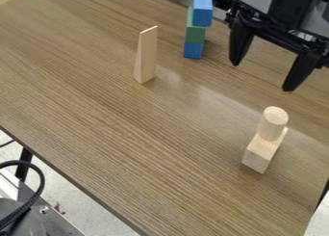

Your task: Put the blue rectangle in the middle of the table

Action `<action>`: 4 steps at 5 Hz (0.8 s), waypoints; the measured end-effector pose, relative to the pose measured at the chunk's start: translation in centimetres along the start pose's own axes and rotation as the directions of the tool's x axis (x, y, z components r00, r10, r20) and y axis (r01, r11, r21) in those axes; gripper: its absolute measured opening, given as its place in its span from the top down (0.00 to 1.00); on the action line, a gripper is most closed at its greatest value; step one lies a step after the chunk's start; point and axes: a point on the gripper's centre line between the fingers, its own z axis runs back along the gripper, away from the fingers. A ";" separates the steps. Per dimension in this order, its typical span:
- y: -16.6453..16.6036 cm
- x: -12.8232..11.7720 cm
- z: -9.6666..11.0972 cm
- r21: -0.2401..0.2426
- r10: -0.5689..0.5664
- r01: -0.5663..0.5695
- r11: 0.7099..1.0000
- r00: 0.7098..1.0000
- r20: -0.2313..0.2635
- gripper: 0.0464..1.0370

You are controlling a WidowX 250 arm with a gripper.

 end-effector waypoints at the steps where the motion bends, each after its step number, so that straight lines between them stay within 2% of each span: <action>1: 0.0 -0.3 -0.9 0.011 -0.002 0.002 1.000 0.999 -0.032 0.04; 2: 2.0 1.2 -1.9 -0.019 0.057 -0.058 0.998 0.996 -0.065 0.04; 4: 6.7 4.9 -2.7 -0.007 0.179 -0.179 0.984 0.982 -0.055 0.04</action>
